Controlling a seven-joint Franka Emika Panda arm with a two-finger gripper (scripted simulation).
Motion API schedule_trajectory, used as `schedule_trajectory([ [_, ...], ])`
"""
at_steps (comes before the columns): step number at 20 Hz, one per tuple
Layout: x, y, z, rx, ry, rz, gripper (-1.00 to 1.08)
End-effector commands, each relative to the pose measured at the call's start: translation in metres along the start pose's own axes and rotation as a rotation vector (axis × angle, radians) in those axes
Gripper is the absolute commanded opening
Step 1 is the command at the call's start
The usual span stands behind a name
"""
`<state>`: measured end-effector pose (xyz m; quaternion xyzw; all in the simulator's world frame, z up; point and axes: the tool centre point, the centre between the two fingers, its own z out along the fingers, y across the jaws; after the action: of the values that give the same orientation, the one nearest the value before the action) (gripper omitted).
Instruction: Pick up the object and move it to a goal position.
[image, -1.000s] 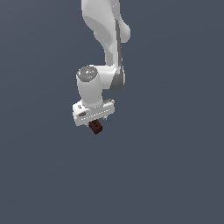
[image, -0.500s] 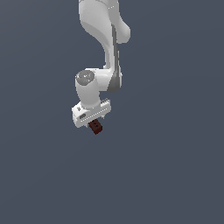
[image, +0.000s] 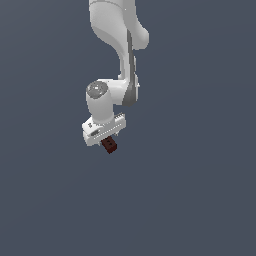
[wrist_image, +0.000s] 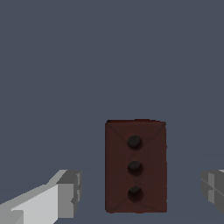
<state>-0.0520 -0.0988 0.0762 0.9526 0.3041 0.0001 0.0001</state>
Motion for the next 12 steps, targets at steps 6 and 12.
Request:
schedule_trajectory([
  [6,-0.001,-0.001,0.025,0.000,0.000,-0.003,1.00],
  [12,-0.001,-0.001,0.047,0.000,0.000,-0.004,1.00],
])
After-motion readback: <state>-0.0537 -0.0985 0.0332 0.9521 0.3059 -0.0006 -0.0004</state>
